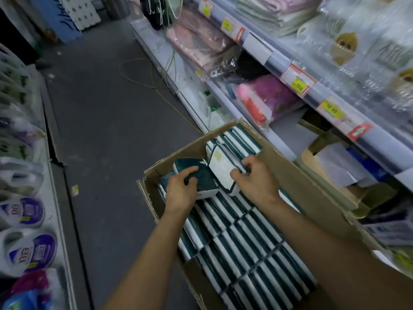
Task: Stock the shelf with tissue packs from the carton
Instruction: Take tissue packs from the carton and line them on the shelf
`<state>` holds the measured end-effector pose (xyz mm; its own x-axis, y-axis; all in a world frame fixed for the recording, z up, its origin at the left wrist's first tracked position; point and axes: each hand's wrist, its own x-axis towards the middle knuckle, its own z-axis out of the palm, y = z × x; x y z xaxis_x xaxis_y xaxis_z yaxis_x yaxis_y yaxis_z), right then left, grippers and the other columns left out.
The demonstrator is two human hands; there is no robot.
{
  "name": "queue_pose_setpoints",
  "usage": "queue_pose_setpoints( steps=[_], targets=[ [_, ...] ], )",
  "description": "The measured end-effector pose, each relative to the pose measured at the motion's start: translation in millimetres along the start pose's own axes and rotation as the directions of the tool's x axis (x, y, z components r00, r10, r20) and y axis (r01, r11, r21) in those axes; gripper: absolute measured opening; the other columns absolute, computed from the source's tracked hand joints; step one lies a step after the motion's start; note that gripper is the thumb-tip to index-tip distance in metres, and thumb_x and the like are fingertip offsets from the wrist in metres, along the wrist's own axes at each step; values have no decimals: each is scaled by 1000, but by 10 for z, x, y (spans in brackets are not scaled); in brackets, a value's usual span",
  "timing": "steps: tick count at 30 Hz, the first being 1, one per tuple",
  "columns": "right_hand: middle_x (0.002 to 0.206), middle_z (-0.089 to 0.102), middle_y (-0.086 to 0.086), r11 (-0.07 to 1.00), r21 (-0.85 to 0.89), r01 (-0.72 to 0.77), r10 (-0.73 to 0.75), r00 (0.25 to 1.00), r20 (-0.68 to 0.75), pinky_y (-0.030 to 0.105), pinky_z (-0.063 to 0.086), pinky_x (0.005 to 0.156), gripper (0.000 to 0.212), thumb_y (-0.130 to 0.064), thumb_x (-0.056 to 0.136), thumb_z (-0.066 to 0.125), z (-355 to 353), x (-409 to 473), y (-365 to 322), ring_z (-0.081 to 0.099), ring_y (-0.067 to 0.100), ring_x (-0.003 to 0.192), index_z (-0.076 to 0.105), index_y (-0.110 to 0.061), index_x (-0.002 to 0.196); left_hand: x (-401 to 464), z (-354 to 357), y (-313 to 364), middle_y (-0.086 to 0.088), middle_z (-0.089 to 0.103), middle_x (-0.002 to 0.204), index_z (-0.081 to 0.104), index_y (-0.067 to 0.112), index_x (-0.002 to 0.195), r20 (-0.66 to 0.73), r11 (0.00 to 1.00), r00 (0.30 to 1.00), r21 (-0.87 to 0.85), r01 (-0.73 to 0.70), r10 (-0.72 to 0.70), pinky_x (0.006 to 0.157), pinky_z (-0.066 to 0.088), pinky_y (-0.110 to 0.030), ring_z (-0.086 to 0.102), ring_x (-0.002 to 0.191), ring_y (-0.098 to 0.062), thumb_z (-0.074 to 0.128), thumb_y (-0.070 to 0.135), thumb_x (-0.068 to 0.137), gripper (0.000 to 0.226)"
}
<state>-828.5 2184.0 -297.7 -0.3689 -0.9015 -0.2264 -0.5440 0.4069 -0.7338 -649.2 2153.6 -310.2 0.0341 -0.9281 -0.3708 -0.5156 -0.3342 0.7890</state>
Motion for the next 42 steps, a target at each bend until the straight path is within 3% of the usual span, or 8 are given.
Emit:
queue_pose_setpoints(
  steps=[4, 7, 12, 16, 23, 29, 34, 42],
  targets=[
    [70, 63, 0, 982, 191, -1, 9, 999, -43, 47, 52, 70, 17, -36, 79, 65, -431, -348, 9, 61, 21, 67, 57, -24, 88, -442, -71, 339, 2, 57, 74, 70, 28, 114, 28, 999, 999, -34, -39, 40, 61, 43, -28, 50, 64, -17, 49, 19, 103, 25],
    [72, 62, -9, 973, 185, 139, -122, 988, -98, 38, 52, 67, 18, -34, 83, 68, -781, -712, 13, 59, 11, 67, 56, -26, 94, -864, -95, 641, 7, 68, 97, 74, 28, 99, 81, 986, 997, -167, 23, -9, 84, 53, -33, 62, 87, -10, 52, 39, 101, 24],
    [105, 58, -7, 852, -111, 512, -523, 839, -151, 19, 44, 83, 30, -13, 82, 73, -1477, -1434, 59, 55, 4, 95, 58, -21, 106, -1697, -101, 1138, -2, 73, 100, 78, 24, 95, 276, 907, 951, -352, 233, -138, 73, 59, -39, 68, 95, -21, 36, 85, 79, 77],
    [132, 46, 3, 687, -306, 659, -716, 686, -131, 26, 36, 99, 35, -4, 79, 72, -1996, -1977, 195, 44, 22, 123, 57, -16, 107, -2359, 26, 1519, -1, 75, 95, 72, 23, 100, 319, 893, 946, -405, 196, -62, 68, 58, -38, 69, 93, -20, 54, 70, 85, 53],
    [131, 44, -10, 900, 81, 428, -343, 811, -474, 16, 41, 96, 55, -53, 82, 69, -2948, -3042, 185, 43, 2, 122, 46, -29, 125, -3368, 341, 1981, 0, 73, 92, 70, 21, 97, 365, 909, 915, -417, -5, 172, 70, 51, -33, 68, 88, -15, 57, 34, 96, 19],
    [110, 68, 8, 765, 598, 237, 27, 917, -398, 18, 49, 64, 37, -19, 90, 68, -3794, -3679, 206, 68, 8, 87, 58, -13, 125, -4164, 538, 2469, -2, 76, 89, 70, 19, 99, 450, 882, 815, -447, -147, 364, 82, 59, -41, 72, 87, -19, 54, 40, 99, 27],
    [107, 71, 1, 851, 496, 172, -18, 954, -299, 49, 54, 85, 33, -9, 81, 74, -4469, -4213, 333, 66, 37, 101, 66, -20, 112, -4703, 741, 2891, 5, 76, 79, 73, 16, 88, 511, 841, 672, -389, -375, 536, 70, 57, -26, 71, 72, -5, 55, 44, 97, 34],
    [90, 73, 9, 898, 404, 172, 17, 905, -425, 30, 55, 69, 25, -26, 83, 75, -5234, -4820, 417, 69, 17, 76, 67, -7, 97, -5417, 1217, 3539, -3, 74, 79, 74, 2, 90, 613, 737, 450, -361, -572, 650, 60, 50, -21, 65, 67, -11, 57, 51, 94, 52]
  ],
)
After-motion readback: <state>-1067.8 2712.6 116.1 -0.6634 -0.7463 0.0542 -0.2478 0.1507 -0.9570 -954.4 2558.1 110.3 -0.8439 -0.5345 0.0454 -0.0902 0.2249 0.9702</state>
